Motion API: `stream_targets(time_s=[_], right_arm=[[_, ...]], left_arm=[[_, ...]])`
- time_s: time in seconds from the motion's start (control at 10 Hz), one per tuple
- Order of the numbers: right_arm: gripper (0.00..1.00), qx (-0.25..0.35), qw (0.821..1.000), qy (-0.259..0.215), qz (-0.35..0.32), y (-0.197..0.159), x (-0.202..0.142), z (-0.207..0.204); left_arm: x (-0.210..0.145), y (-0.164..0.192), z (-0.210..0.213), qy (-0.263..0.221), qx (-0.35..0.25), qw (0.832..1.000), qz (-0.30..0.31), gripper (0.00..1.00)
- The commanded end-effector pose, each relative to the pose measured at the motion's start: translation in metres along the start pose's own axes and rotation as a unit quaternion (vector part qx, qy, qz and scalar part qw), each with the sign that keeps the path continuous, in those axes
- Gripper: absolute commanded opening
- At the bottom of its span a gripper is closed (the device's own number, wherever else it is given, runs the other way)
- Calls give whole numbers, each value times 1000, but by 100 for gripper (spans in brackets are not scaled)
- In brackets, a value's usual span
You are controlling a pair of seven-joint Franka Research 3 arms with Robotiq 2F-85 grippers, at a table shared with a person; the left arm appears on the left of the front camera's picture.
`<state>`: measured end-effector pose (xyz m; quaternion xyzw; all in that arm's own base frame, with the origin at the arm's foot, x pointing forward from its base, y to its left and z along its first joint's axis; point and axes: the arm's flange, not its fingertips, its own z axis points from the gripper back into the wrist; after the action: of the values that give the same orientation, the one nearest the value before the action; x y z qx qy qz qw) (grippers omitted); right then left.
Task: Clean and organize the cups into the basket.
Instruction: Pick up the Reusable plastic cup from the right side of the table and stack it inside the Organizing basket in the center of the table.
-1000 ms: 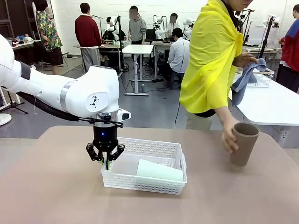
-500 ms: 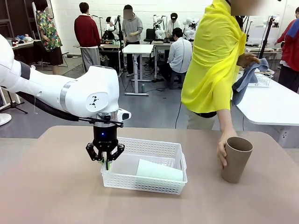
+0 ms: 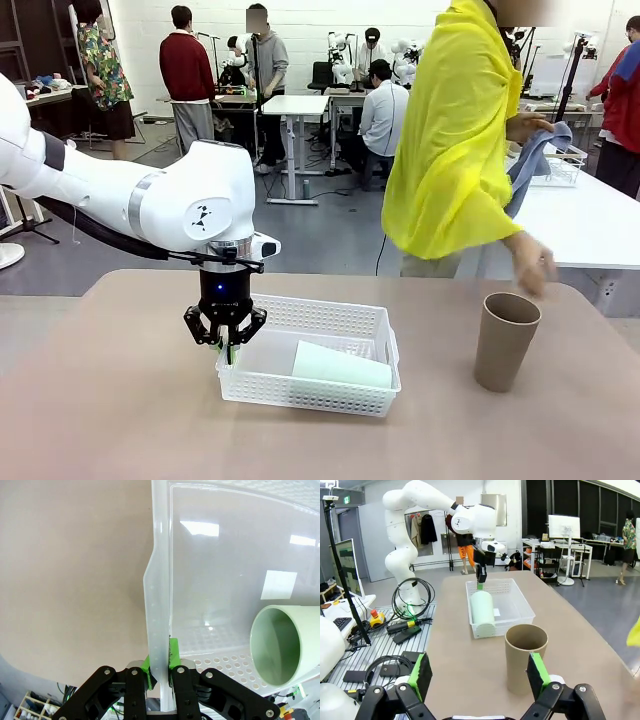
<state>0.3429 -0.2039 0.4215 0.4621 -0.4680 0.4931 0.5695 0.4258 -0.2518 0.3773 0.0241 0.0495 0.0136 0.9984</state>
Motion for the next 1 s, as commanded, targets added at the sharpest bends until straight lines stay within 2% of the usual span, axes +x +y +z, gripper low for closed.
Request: stream_targets(time_s=[0.0, 0.5, 0.7, 0.8, 0.9], right_arm=[[100, 24, 1000, 14, -5, -15, -14, -20], [100, 45, 995, 89, -28, -53, -75, -94], [100, 57, 993, 97, -41, -60, -83, -111], [100, 44, 994, 94, -44, -61, -81, -114], [100, 2, 995, 82, -61, -63, -74, -111]], left_arm=[[1, 0, 1, -3, 1, 1000, 0, 0], [1, 0, 1, -3, 1, 1000, 0, 0], [1, 0, 1, -3, 1, 1000, 0, 0], [1, 0, 1, -3, 1, 1000, 0, 0], [1, 0, 1, -3, 1, 1000, 0, 0]])
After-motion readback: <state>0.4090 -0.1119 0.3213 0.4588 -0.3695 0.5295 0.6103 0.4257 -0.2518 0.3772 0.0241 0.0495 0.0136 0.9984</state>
